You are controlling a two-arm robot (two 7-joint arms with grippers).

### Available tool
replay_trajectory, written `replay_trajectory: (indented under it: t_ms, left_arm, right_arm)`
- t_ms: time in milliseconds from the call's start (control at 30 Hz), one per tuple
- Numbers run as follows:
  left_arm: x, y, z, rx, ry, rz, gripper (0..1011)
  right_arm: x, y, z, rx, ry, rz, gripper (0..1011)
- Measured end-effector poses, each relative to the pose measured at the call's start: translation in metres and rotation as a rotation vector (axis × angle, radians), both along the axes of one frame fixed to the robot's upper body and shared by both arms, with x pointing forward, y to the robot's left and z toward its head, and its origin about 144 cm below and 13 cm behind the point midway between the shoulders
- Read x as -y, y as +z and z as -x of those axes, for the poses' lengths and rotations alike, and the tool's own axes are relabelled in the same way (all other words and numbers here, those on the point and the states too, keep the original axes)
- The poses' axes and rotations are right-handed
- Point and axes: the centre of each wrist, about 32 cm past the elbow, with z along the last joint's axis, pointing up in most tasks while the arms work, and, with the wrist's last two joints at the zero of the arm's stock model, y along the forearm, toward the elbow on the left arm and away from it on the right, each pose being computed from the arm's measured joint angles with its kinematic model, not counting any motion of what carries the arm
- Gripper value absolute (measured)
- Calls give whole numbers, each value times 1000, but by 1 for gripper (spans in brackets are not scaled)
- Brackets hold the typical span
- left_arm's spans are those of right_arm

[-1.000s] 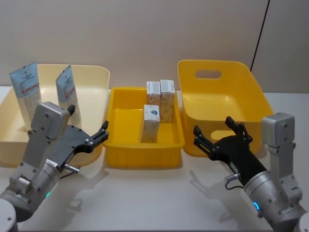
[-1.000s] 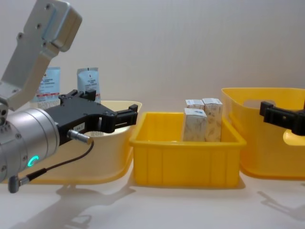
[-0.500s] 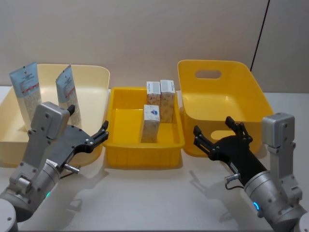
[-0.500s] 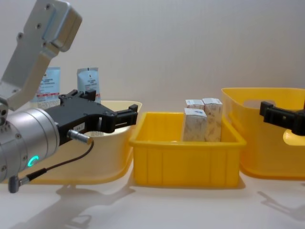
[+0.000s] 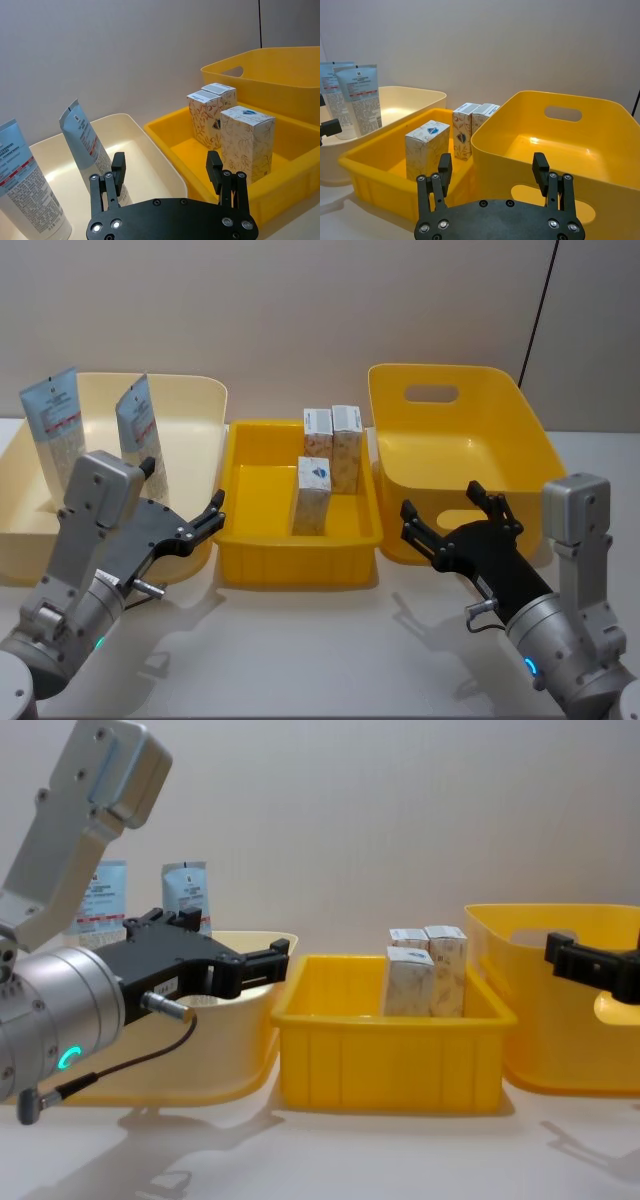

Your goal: Bimanual collaborative sorting of washing and personal care products

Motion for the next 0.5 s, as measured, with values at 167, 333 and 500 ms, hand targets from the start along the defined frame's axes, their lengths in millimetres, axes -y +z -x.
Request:
replay_trajectory:
  t_ms: [167,333,500]
  left_arm:
    - [0,0,0,0,0,0,1003]
    - [0,0,0,0,0,0,1003]
    - [0,0,0,0,0,0,1003]
  right_arm:
    - [0,0,0,0,0,0,1001]
    - [0,0,0,0,0,0,1001]
    - [0,0,0,0,0,0,1001]
